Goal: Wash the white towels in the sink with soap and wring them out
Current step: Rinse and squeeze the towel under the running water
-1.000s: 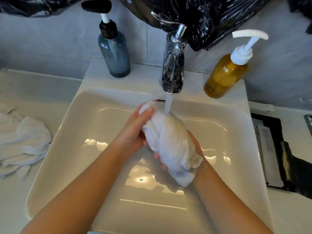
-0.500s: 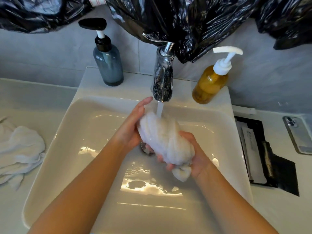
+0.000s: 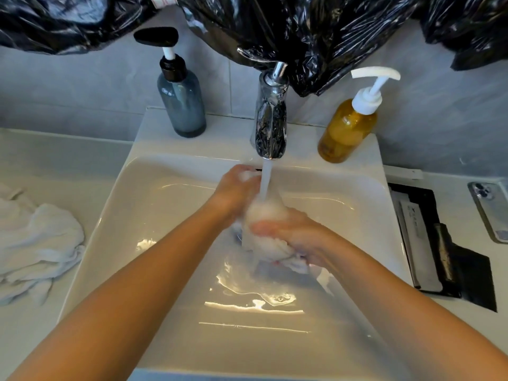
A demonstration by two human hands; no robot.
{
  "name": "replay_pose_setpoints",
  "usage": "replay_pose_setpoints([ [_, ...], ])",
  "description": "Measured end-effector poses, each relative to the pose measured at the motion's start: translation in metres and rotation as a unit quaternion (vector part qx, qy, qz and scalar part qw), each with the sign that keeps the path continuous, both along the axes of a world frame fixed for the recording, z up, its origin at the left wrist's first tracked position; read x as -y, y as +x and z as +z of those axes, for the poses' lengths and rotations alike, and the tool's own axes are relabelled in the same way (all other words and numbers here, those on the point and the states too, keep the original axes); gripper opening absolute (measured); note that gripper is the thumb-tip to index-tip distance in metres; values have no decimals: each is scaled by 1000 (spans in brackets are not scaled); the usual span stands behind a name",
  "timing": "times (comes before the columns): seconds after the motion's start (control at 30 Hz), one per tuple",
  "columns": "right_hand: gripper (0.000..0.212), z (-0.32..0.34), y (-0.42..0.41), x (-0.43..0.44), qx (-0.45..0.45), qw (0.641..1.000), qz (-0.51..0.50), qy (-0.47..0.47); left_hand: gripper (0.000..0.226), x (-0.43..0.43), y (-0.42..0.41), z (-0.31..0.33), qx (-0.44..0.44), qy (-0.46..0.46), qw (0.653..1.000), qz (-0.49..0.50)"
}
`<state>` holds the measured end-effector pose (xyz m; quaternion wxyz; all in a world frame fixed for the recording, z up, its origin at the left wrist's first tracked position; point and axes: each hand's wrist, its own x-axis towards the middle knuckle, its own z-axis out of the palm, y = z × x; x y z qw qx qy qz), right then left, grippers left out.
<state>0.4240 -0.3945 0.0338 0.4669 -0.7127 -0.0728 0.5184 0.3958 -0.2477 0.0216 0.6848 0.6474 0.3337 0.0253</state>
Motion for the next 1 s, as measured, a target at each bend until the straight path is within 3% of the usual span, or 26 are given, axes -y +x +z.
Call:
replay_pose_setpoints([
  [0.1, 12, -2, -1, -9, 43, 999, 15, -10, 32, 5, 0, 3, -15, 110, 994, -9],
  [0.27, 45, 1, 3, -6, 63, 997, 31, -25, 22, 5, 1, 3, -7, 130, 991, 31],
  [0.33, 45, 0, 5, 2, 11, 999, 32, 22, 23, 2, -1, 8, -6, 127, 992, -4],
  [0.4, 59, -4, 4, 16, -70, 994, 15, 85, 22, -5, -7, 12, 33, 21, 998, -50],
  [0.47, 77, -11, 5, 28, -140, 979, 2, 151, 25, -16, -14, 8, 107, -139, 981, -82],
  [0.6, 80, -20, 1, 33, -261, 940, 2, 220, 89, -22, -18, -16, 170, -309, 927, -129],
  [0.67, 87, -24, 0, 30, -302, 927, 0, 223, 97, -17, -14, -14, 183, -336, 911, -154],
  [0.7, 91, -25, 0, 29, -306, 924, 8, 229, 89, -14, -11, -11, 182, -328, 915, -150],
  [0.83, 82, -21, 5, 25, -302, 926, 74, 215, 12, -8, -2, 5, 111, -201, 968, -102],
  [1.0, 114, -18, 11, 10, -208, 971, 72, 90, 19, -2, -1, 9, 47, -60, 996, -46],
])
